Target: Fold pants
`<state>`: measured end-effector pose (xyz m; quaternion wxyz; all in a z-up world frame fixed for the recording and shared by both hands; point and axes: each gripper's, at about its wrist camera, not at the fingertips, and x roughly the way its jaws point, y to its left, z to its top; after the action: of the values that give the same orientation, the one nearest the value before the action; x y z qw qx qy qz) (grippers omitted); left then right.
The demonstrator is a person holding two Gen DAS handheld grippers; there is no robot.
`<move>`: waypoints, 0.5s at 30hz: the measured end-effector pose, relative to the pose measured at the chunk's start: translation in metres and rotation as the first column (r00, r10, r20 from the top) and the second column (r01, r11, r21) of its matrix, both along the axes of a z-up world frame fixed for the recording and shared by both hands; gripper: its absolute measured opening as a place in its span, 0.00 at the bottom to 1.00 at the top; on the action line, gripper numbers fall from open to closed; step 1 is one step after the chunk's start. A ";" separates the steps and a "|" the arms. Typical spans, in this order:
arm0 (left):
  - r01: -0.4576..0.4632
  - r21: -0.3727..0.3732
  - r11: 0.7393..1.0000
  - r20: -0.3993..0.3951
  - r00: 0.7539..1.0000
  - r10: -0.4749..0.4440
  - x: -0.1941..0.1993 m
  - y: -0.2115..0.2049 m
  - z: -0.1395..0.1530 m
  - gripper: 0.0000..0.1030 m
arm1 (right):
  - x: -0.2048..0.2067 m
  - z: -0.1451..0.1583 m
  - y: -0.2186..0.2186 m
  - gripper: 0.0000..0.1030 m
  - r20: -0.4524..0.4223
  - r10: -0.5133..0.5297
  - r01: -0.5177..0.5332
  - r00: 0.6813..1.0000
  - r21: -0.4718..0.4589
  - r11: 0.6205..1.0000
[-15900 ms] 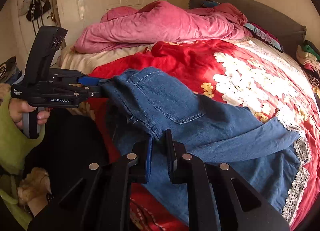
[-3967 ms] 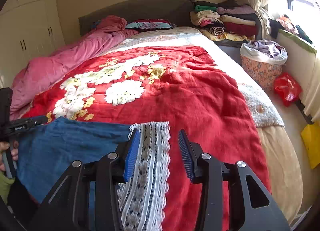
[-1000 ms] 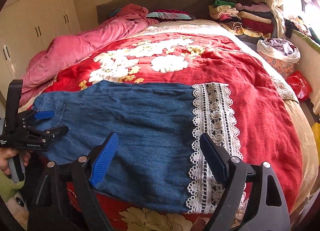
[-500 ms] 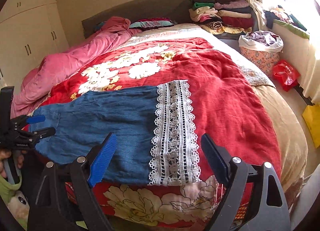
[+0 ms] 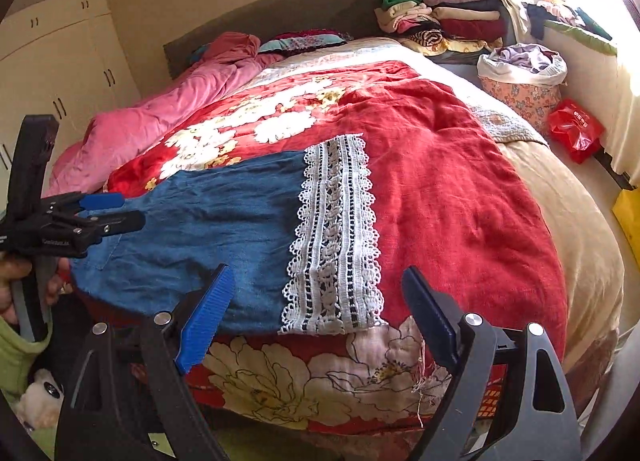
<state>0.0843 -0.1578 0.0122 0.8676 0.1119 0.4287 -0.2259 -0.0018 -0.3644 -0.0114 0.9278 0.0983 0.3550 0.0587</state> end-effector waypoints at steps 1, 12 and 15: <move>0.012 0.007 1.000 0.001 1.000 -0.012 0.004 -0.006 0.000 0.91 | -0.001 -0.003 -0.001 0.82 -0.007 0.001 -0.001 1.000 0.005 1.000; 0.168 0.088 0.982 0.024 0.985 -0.171 0.056 -0.071 -0.011 0.91 | 0.008 -0.026 -0.004 0.82 -0.049 -0.011 0.015 0.999 0.074 0.997; 0.195 0.076 0.978 0.006 0.981 -0.196 0.071 -0.081 -0.016 0.90 | 0.012 -0.032 -0.006 0.82 -0.059 -0.014 0.020 0.998 0.094 0.995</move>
<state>0.1556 -0.2388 -0.0042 0.8392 0.1875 0.4178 -0.2932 0.0099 -0.3700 -0.0429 0.9119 0.1468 0.3778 0.0647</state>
